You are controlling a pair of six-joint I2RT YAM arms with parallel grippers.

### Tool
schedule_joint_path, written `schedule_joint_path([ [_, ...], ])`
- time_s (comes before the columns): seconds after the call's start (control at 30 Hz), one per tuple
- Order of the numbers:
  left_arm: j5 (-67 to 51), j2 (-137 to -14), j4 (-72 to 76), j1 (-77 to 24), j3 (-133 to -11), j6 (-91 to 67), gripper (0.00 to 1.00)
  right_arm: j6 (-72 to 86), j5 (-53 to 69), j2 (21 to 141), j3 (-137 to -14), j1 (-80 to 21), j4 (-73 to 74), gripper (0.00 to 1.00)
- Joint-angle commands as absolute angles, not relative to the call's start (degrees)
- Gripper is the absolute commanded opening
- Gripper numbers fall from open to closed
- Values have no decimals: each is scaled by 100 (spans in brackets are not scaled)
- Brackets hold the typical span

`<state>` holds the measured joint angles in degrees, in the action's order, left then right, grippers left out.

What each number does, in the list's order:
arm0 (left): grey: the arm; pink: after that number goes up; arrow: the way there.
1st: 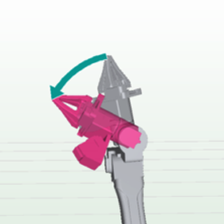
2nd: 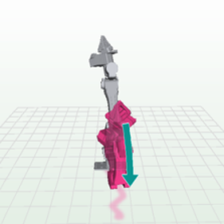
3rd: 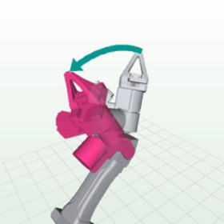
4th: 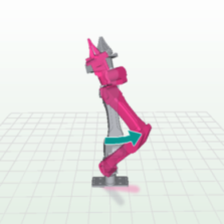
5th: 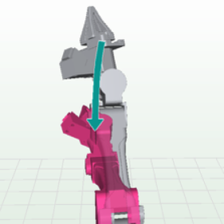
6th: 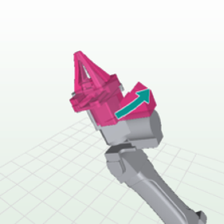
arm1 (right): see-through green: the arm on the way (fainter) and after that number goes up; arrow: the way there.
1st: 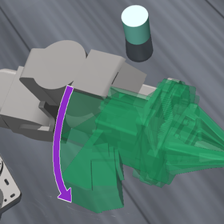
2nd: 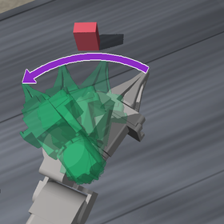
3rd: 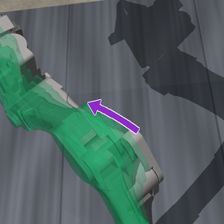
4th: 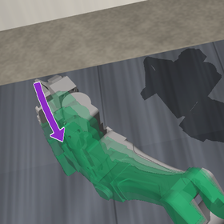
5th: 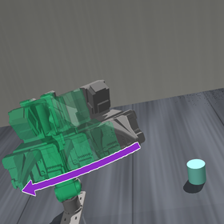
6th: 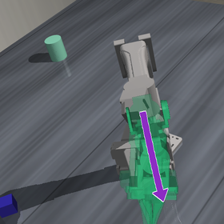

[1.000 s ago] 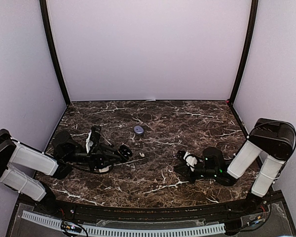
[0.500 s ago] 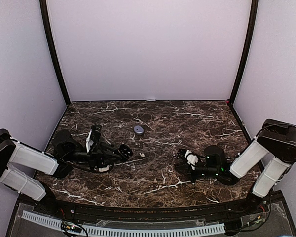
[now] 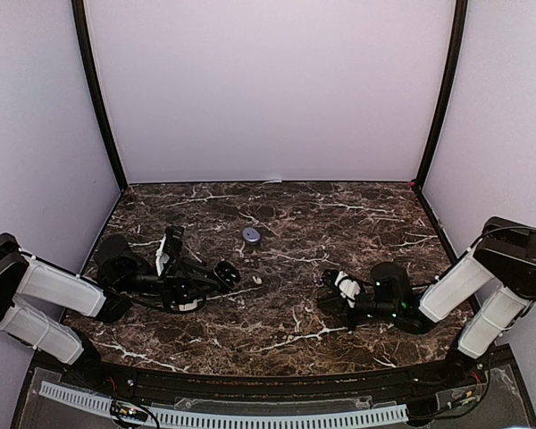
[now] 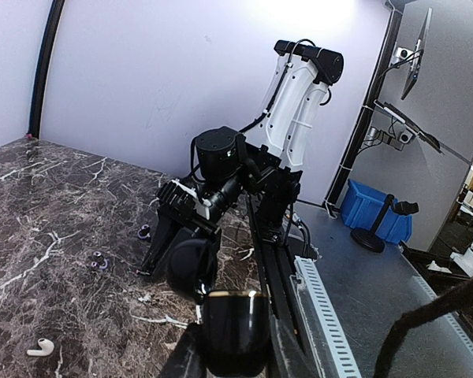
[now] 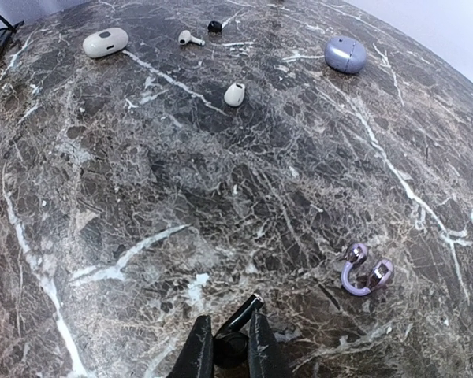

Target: Insert the wireless bluetooth earbuds into the charging case

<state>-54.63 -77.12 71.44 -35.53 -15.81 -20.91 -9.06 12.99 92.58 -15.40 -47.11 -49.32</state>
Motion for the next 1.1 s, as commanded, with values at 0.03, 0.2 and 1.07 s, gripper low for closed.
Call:
schedule_joint_path([
  [0.03,-5584,-7638,7176,-3557,-1635,-2013,23,-958,1315,8961,-1567,-4736,-4936,10],
  [0.2,-5584,-7660,7090,-3560,-1652,-1960,23,-982,1315,8866,-1573,-4736,-4849,10],
  [1.07,-5722,-7851,6987,-3575,-1726,-1805,23,-1088,1569,8326,-1560,-4738,-4482,7],
])
